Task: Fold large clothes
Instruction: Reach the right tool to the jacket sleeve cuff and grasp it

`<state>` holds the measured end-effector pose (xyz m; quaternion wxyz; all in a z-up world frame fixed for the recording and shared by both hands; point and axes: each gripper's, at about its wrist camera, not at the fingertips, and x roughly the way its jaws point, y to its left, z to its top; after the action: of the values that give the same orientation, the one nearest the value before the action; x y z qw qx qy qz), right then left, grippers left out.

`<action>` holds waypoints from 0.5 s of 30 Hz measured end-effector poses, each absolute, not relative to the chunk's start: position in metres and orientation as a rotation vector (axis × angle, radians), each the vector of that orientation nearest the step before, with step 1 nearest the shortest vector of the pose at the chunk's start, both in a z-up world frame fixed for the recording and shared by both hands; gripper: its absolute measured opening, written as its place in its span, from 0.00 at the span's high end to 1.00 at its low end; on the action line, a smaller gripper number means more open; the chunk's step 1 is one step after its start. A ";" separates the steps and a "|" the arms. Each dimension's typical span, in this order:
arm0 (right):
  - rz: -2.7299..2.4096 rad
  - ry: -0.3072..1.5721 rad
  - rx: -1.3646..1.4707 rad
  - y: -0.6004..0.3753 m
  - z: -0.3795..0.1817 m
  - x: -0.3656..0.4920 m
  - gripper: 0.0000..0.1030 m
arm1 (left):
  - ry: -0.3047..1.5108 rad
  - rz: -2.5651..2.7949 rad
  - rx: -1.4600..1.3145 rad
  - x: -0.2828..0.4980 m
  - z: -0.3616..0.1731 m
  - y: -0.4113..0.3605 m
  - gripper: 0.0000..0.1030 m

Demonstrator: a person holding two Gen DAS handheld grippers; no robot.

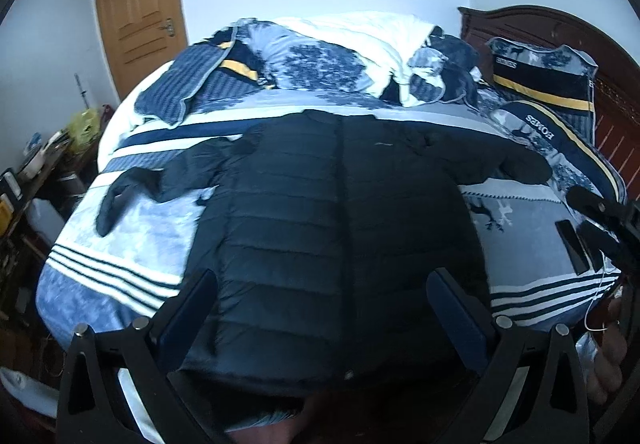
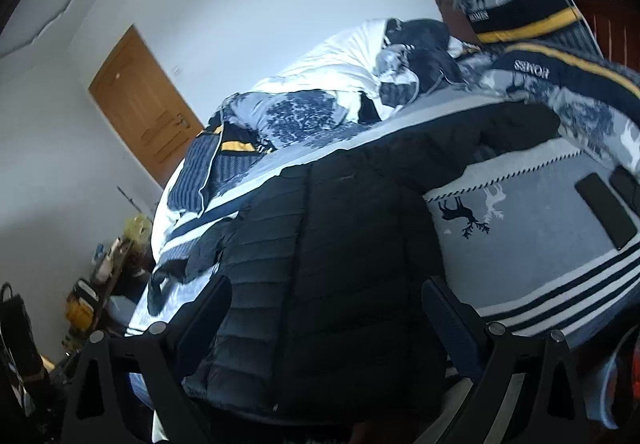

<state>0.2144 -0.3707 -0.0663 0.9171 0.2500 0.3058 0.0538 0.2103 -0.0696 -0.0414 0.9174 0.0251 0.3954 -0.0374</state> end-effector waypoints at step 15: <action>-0.018 0.690 0.728 -0.563 -0.116 0.337 0.07 | 0.897 -0.289 0.031 0.338 -0.082 -0.195 0.00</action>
<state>0.3366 -0.5628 -0.1158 0.8768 0.3489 0.3307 -0.0085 0.3384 -0.1948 -0.0824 0.8910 0.0150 0.4319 -0.1391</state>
